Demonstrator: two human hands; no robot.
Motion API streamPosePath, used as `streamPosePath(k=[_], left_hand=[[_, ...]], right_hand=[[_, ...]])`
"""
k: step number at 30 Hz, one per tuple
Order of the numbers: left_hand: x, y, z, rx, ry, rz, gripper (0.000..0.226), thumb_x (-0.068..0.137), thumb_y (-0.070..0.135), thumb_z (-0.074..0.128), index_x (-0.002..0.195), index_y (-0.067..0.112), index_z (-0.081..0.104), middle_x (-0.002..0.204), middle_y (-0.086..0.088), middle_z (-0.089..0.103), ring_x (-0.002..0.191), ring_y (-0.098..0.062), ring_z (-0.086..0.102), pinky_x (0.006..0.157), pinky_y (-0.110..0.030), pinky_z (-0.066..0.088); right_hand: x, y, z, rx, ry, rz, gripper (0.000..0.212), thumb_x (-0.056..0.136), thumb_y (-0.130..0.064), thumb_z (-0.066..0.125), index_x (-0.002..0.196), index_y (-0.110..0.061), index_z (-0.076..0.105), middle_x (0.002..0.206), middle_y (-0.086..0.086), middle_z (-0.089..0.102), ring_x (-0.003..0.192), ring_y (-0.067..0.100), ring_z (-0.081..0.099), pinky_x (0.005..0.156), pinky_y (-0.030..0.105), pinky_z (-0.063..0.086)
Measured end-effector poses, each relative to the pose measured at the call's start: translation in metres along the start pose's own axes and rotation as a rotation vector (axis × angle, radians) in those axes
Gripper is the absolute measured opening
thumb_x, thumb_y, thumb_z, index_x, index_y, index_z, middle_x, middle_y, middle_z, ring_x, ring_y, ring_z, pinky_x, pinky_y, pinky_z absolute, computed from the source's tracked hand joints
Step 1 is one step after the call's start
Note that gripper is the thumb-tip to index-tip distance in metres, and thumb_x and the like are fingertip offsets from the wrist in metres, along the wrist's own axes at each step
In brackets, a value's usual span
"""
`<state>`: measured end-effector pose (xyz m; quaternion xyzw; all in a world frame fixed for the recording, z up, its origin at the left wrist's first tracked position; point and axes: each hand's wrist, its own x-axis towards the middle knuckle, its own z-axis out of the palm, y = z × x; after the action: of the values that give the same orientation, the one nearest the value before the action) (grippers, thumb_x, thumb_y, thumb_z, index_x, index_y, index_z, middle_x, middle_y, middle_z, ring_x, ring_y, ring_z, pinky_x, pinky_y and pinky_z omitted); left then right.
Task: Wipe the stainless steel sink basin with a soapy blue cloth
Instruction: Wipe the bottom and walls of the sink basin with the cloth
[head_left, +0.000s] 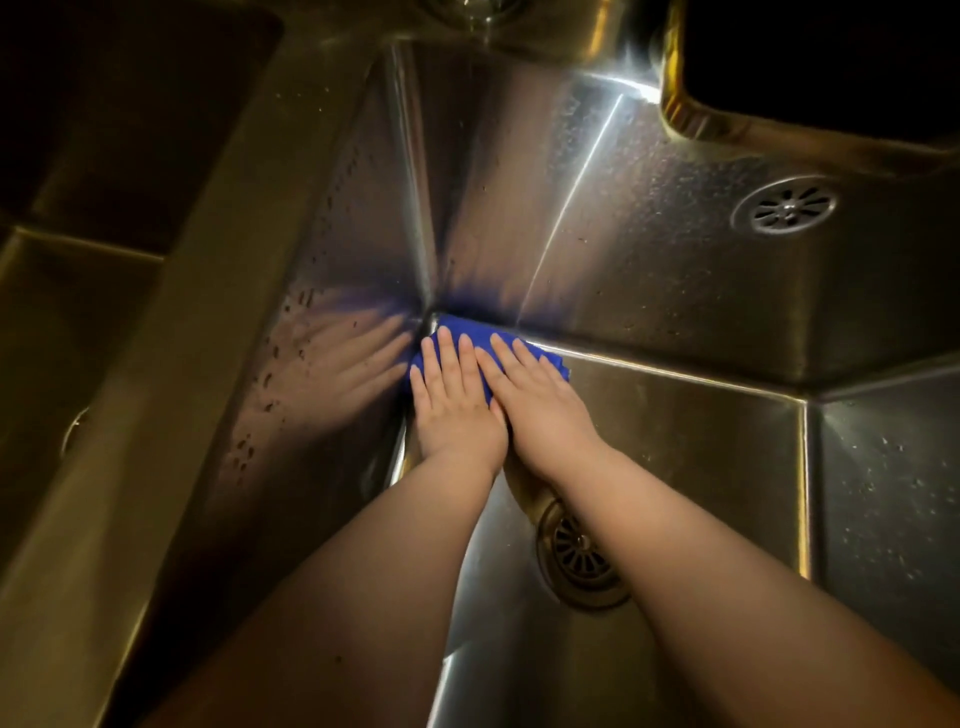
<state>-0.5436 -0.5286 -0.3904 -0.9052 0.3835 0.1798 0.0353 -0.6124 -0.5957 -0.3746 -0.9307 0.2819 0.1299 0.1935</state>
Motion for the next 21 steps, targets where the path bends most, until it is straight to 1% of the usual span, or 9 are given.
streamPosePath(k=[6,10,15,18,21], left_hand=[[0.009,0.005,-0.002,0.014,-0.025,-0.031,0.068,0.099,0.035,0.020,0.133,0.007,-0.031,0.154,-0.014,-0.026,0.142,-0.030,-0.022,0.115,-0.044,-0.012],[0.007,0.003,-0.005,0.029,-0.054,-0.008,0.068,0.099,0.036,0.020,0.144,0.006,-0.023,0.154,-0.015,-0.026,0.142,-0.031,-0.021,0.115,-0.044,-0.011],[0.004,-0.004,-0.011,0.084,-0.074,0.048,0.068,0.099,0.040,0.018,0.145,0.008,-0.021,0.155,-0.013,-0.024,0.144,-0.029,-0.018,0.116,-0.043,-0.008],[-0.006,-0.011,-0.011,0.119,-0.086,0.093,0.068,0.100,0.041,0.018,0.145,0.008,-0.021,0.155,-0.013,-0.024,0.144,-0.029,-0.017,0.118,-0.043,-0.005],[-0.028,-0.015,-0.009,0.113,-0.119,0.094,0.069,0.100,0.041,0.020,0.145,0.008,-0.021,0.155,-0.013,-0.025,0.144,-0.029,-0.017,0.118,-0.043,-0.003]], right_hand=[[0.008,0.001,-0.003,-0.007,0.009,0.041,0.058,0.099,-0.027,0.035,0.150,-0.030,0.007,0.159,-0.004,-0.001,0.146,0.018,-0.002,0.116,0.039,0.000],[0.007,-0.002,-0.001,0.044,0.013,0.074,0.059,0.098,-0.025,0.037,0.149,-0.031,0.009,0.159,-0.004,0.000,0.146,0.019,-0.002,0.116,0.041,-0.002],[0.002,-0.002,-0.005,0.118,-0.018,0.060,0.063,0.096,-0.020,0.042,0.149,-0.031,0.010,0.159,-0.003,0.002,0.146,0.018,-0.001,0.117,0.040,-0.001],[-0.011,-0.006,-0.005,0.153,-0.018,0.053,0.063,0.096,-0.016,0.040,0.149,-0.030,0.008,0.159,-0.002,0.001,0.146,0.018,-0.001,0.118,0.039,0.001],[-0.032,-0.013,0.003,0.172,-0.030,0.034,0.063,0.096,-0.016,0.039,0.149,-0.030,0.008,0.159,-0.002,0.000,0.146,0.018,-0.002,0.118,0.041,0.000]])
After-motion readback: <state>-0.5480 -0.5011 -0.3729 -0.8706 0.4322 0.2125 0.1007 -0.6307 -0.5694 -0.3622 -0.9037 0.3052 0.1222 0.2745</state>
